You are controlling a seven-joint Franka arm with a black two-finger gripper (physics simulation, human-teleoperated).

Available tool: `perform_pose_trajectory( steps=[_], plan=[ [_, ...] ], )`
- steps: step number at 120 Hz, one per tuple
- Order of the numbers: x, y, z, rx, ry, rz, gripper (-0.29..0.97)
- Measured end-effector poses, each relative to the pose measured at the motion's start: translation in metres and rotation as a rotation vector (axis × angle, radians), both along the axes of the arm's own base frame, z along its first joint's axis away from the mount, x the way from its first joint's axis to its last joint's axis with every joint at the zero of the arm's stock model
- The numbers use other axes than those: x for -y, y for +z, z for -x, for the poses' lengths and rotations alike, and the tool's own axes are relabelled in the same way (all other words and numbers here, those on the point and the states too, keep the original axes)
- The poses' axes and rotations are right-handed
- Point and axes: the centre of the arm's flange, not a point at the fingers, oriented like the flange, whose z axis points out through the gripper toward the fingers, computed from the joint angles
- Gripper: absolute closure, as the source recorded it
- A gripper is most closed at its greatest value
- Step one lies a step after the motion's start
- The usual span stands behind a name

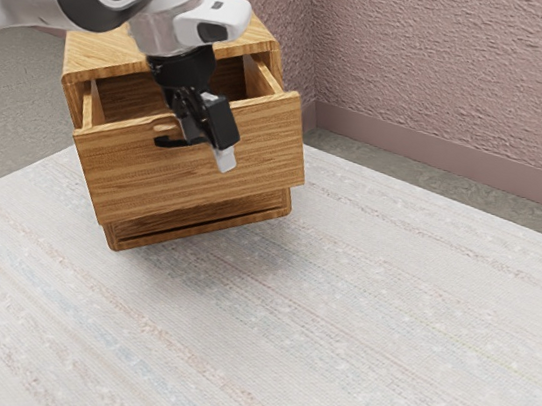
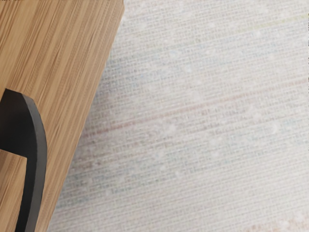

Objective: Pull the drawer handle with one arm to open the drawer

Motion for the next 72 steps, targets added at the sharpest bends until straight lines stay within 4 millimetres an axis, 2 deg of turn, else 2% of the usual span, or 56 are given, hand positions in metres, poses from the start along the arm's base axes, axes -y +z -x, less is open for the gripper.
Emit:
perform_pose_trajectory(
  steps=[72],
  plan=[
    [0.0033, 0.0005, -0.0014, 0.005, 0.066, 0.019, 0.0]
  ],
)
